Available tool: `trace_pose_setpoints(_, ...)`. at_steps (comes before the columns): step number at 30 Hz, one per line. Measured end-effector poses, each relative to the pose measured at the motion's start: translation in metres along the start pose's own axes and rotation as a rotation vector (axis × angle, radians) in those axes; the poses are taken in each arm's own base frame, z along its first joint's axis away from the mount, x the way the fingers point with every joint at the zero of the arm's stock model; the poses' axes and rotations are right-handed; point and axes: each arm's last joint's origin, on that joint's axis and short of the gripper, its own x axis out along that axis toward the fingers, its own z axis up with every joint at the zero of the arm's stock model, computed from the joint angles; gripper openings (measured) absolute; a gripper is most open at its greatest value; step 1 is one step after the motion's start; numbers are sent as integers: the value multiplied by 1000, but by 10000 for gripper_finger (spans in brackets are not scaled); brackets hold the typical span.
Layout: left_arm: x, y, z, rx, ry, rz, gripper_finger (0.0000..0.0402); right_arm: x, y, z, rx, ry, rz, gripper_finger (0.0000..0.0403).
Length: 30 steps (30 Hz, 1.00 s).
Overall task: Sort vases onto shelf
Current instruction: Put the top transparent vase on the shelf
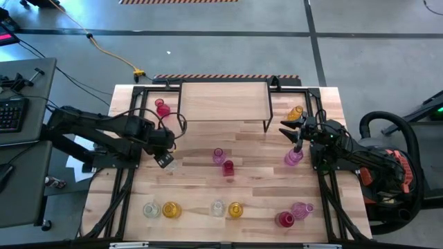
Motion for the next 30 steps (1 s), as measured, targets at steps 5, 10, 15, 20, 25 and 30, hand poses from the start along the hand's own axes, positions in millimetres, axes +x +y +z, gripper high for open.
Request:
trace_pose_setpoints(5,13,3,-2,-20,11,14,120,0,0,0,0,0,0,161)
trace_pose_setpoints(10,19,3,-3,-28,14,7,120,0,0,0,0,0,-1,161)
trace_pose_setpoints(15,29,5,-4,-3,13,5,114,0,0,0,0,0,-1,161)
trace_pose_setpoints(20,32,4,-4,-3,11,-3,84,0,0,0,0,0,-1,161)
trace_pose_setpoints(25,32,4,-4,-4,12,-9,36,0,0,0,0,0,-2,161)
trace_pose_setpoints(30,31,4,-3,-8,14,-21,16,0,0,0,0,-1,-6,161)
